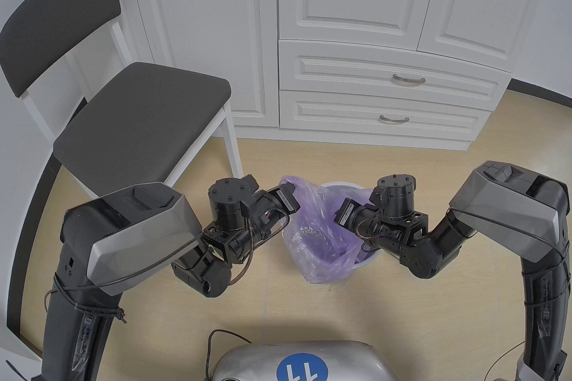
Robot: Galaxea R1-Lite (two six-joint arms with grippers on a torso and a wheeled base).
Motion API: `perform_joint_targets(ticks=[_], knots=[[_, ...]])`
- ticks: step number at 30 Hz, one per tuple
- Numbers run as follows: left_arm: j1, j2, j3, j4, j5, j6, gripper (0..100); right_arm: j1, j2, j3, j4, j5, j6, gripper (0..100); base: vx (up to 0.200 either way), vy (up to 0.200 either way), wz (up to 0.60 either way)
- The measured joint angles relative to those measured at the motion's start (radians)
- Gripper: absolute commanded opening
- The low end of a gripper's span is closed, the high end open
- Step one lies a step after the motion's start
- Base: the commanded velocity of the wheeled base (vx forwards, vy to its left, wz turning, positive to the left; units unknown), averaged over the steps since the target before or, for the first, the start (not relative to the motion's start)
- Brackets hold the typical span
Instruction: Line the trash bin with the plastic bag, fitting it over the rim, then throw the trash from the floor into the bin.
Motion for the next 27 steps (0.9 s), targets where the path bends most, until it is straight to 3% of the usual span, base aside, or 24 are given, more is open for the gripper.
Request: perform_joint_targets(ticks=[5,9,17,27], knots=[[-0.009,0.004,-0.015,0.005,-0.025,-0.002,0,-0.032,0.047,-0.028,0.015,0.003,0.002,0,0.000,0.000,0.00],[-0.013,0.028,-0.059,0.015,-0.032,-0.001,0,-0.049,0.073,-0.071,0.110,0.002,0.010,0,0.000,0.000,0.00],[-0.013,0.119,-0.204,0.100,-0.034,0.008,0,-0.084,0.109,-0.161,0.154,-0.001,0.044,0,0.000,0.000,0.00],[-0.030,0.238,-0.426,0.232,-0.024,0.020,0,-0.140,0.051,-0.146,0.158,0.000,0.019,0,0.000,0.000,0.00]])
